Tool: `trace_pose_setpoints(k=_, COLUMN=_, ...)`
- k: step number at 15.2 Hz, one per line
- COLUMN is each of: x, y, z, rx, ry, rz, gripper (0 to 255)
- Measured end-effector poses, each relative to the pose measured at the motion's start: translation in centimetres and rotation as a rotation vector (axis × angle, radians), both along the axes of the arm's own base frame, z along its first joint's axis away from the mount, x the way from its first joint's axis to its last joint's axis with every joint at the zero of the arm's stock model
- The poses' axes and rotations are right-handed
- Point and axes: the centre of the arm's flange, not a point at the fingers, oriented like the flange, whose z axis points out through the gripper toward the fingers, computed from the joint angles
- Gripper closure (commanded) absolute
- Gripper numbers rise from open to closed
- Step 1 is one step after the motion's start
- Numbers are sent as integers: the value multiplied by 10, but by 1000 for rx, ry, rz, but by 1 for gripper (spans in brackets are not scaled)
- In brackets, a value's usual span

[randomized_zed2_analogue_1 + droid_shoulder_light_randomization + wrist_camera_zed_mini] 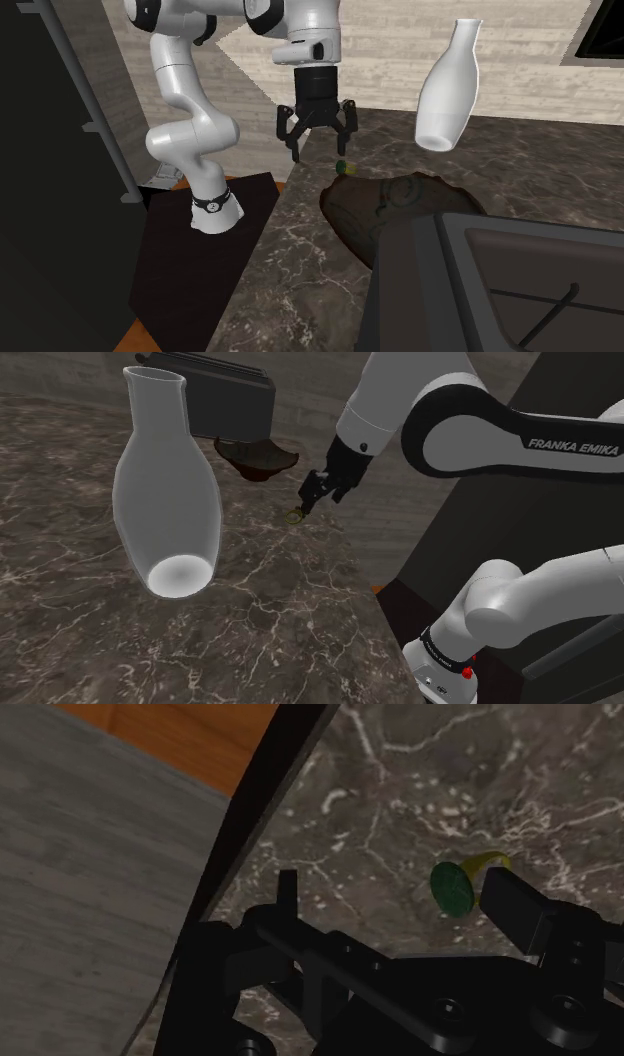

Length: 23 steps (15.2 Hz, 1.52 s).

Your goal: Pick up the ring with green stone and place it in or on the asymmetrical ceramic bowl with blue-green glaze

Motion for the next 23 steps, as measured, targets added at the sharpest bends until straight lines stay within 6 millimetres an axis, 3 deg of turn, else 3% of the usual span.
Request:
trace_pose_setpoints(k=3, x=2, y=38, z=11, rx=1, ry=-46, rz=13, gripper=0)
trace_pose_setpoints(k=5, x=2, y=49, z=8, rx=3, ry=-58, rz=18, gripper=0)
trace_pose_setpoints(k=12, x=13, y=52, z=-24, rx=3, ry=-62, rz=19, gripper=0)
trace_pose_setpoints(k=18, x=14, y=52, z=-27, rx=4, ry=-63, rz=19, gripper=0)
trace_pose_setpoints(k=19, x=14, y=52, z=-27, rx=4, ry=-63, rz=19, gripper=255)
trace_pose_setpoints(k=23, x=14, y=54, z=-21, rx=11, ry=-74, rz=23, gripper=255)
